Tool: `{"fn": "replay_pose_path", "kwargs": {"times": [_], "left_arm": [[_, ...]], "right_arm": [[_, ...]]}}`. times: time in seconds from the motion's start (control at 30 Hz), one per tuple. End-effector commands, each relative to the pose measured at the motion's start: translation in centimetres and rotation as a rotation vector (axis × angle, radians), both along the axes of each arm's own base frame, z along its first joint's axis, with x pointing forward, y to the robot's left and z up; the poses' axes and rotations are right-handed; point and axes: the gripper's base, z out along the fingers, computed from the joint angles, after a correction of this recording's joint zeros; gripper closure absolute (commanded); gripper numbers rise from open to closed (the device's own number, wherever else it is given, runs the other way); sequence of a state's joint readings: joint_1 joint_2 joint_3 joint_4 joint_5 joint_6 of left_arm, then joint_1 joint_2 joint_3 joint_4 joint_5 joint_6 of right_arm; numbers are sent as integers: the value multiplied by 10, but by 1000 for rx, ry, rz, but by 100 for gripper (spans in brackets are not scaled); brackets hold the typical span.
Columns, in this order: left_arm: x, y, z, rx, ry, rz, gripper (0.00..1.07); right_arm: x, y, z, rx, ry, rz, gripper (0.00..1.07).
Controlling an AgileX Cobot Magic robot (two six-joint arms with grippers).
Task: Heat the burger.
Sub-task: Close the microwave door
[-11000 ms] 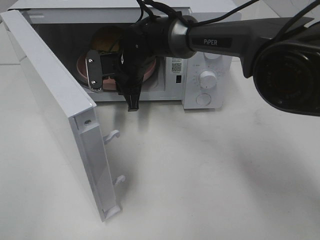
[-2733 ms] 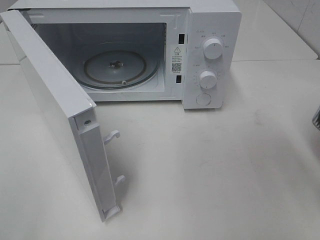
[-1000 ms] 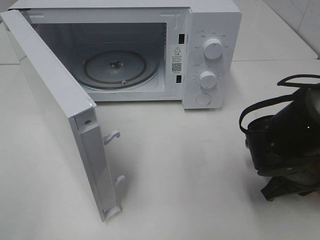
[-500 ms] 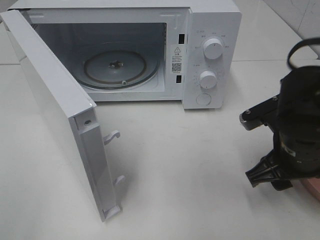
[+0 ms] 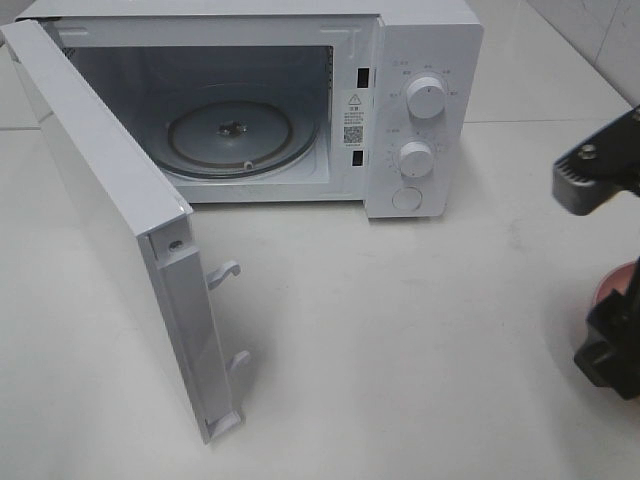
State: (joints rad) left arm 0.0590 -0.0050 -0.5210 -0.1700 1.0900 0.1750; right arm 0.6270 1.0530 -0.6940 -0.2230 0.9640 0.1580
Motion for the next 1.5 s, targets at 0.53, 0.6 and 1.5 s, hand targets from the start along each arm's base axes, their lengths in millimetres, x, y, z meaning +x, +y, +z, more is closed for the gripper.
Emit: {"fn": "replay_pose_path", "kwargs": {"times": [0.53, 0.6, 1.5], "left_arm": [[-2, 0, 0, 0, -28, 2, 9], [-2, 0, 0, 0, -28, 2, 9], [0, 0, 0, 2, -17, 4, 9]], "right_arm": [[-122, -84, 50, 307, -449, -106, 31], [-128, -86, 49, 324, -477, -116, 31], [-153, -86, 20, 438, -734, -281, 31]]}}
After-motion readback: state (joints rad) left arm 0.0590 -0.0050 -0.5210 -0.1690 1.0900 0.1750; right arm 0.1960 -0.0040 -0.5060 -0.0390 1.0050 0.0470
